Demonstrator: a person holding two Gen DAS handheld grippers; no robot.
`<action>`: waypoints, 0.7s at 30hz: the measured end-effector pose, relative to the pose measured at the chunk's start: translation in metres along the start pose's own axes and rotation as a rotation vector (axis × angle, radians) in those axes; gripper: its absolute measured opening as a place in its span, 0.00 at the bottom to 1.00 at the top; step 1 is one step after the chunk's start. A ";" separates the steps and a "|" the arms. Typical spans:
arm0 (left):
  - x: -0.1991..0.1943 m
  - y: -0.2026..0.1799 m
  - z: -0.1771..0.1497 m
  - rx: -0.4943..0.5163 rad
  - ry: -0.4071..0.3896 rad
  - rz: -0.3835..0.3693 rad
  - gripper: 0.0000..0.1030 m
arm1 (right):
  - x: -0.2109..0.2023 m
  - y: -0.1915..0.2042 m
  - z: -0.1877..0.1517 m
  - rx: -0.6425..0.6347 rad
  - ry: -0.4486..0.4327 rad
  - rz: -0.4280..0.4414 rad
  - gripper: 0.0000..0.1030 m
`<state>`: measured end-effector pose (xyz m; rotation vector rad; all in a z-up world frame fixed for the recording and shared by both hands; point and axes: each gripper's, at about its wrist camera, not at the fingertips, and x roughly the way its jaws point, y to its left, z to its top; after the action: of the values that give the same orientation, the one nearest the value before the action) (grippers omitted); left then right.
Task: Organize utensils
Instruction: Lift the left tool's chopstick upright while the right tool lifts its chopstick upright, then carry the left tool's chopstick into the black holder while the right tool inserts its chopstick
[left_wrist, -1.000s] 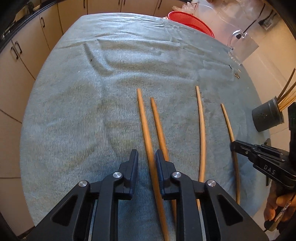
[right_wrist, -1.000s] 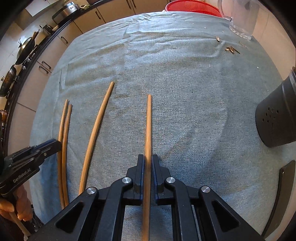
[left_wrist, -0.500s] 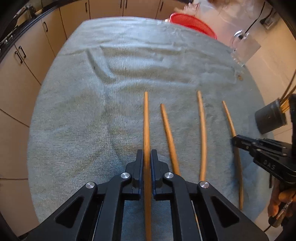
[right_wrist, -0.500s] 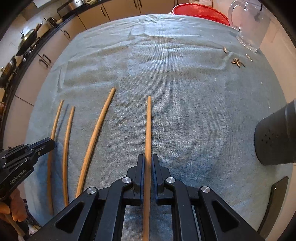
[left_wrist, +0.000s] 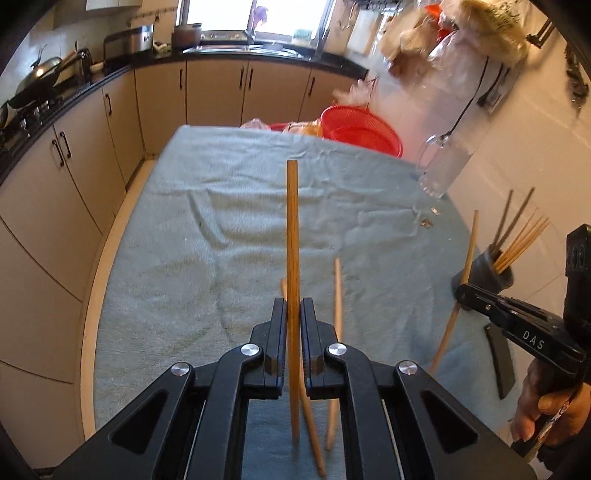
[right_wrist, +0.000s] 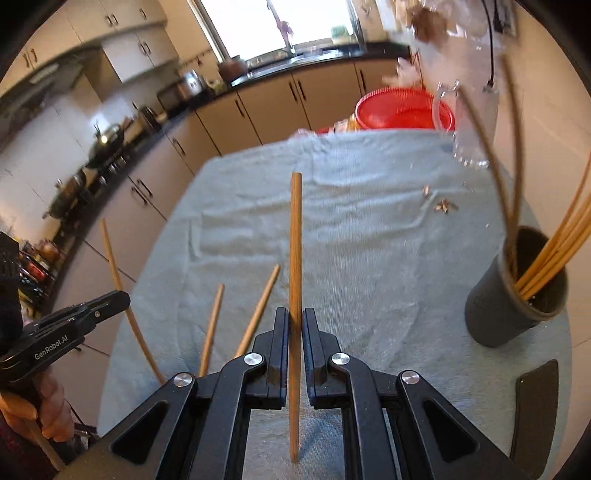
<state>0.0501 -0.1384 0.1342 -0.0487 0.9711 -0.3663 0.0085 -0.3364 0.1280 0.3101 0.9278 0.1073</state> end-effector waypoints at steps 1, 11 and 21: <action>-0.006 -0.004 0.000 0.008 -0.013 0.004 0.07 | -0.006 0.000 -0.001 0.000 -0.014 0.002 0.07; -0.045 -0.035 0.006 0.038 -0.096 -0.009 0.07 | -0.048 -0.009 0.001 0.012 -0.108 0.022 0.07; -0.069 -0.076 0.013 0.093 -0.153 -0.038 0.07 | -0.102 -0.028 0.003 0.045 -0.201 0.041 0.07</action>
<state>0.0047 -0.1886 0.2123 -0.0105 0.8018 -0.4355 -0.0516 -0.3863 0.1999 0.3748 0.7258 0.0908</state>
